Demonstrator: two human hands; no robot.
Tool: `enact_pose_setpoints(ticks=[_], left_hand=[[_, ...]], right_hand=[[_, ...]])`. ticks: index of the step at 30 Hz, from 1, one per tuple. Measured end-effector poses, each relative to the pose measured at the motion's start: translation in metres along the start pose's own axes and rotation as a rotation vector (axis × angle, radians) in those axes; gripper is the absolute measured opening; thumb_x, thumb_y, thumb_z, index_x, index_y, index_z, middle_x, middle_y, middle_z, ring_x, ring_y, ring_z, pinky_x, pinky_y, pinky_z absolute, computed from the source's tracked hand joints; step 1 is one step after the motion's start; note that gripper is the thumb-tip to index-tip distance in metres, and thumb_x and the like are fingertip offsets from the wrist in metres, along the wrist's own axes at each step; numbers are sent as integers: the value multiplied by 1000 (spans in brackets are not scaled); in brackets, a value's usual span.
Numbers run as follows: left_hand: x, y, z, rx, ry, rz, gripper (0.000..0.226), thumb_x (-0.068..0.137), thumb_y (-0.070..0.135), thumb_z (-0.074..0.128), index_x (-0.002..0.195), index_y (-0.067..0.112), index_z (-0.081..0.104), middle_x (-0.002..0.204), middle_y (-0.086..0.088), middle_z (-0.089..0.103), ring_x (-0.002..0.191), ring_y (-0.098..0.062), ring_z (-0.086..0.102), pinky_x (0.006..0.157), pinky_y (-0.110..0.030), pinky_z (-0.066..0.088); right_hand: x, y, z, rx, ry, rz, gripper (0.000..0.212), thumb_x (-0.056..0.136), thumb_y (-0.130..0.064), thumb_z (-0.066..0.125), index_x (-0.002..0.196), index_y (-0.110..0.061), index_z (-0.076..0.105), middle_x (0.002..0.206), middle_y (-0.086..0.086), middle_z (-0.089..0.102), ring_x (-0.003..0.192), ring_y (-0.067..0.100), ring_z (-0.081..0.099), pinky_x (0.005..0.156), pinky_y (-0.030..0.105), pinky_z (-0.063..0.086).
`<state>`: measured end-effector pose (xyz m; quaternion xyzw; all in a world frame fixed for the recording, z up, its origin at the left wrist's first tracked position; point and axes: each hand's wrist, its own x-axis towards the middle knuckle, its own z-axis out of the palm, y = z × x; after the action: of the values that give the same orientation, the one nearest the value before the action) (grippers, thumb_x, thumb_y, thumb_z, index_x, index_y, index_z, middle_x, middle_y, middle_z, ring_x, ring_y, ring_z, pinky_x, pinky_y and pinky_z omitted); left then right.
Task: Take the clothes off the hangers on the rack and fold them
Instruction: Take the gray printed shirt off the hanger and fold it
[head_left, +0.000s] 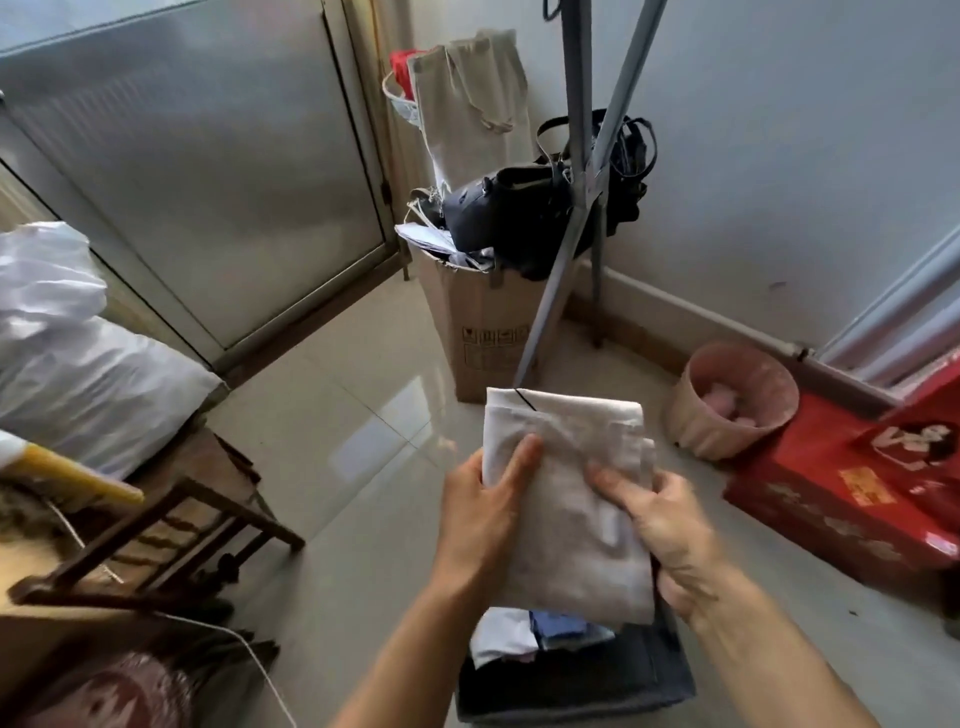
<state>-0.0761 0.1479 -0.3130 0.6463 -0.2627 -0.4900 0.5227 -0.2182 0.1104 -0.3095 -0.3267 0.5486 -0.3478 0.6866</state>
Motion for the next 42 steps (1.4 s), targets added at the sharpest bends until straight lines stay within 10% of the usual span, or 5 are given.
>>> enact_pose_setpoints(ticks=[6, 17, 28, 38, 42], left_hand=[[65, -68, -1, -37, 168, -148, 53, 91, 57, 55, 83, 8, 72, 80, -4, 76, 80, -20, 73, 67, -32, 60], [142, -215, -34, -73, -152, -325, 71, 72, 22, 82, 133, 21, 44, 118, -8, 69, 105, -24, 69, 88, -45, 57], [108, -406, -30, 289, -144, -580, 22, 65, 18, 62, 77, 37, 60, 100, -11, 62, 73, -17, 53, 64, -23, 44], [142, -503, 18, 314, -158, -581, 36, 81, -15, 45, 88, 16, 63, 82, -9, 55, 56, -12, 43, 47, -18, 37], [161, -538, 27, 386, -237, -597, 42, 87, -5, 51, 114, 24, 62, 122, -6, 53, 90, -13, 56, 74, -17, 52]], right_hand=[[78, 51, 3, -107, 46, -57, 43, 72, -42, 73, 86, -2, 67, 79, 21, 60, 65, 30, 55, 60, 42, 49], [199, 173, -46, -139, -65, 60, 25, 84, 4, 65, 106, -8, 61, 99, 10, 73, 84, 22, 71, 77, 35, 59], [213, 362, -121, -329, 94, 462, 10, 90, -2, 64, 98, 3, 67, 96, 18, 73, 91, 34, 67, 85, 44, 53], [277, 429, -168, -455, 213, 440, 21, 90, 7, 55, 105, -6, 61, 105, 16, 66, 98, 33, 62, 86, 46, 53], [303, 453, -180, -556, 173, 452, 40, 89, 7, 53, 126, -7, 54, 120, 14, 61, 104, 28, 59, 84, 36, 49]])
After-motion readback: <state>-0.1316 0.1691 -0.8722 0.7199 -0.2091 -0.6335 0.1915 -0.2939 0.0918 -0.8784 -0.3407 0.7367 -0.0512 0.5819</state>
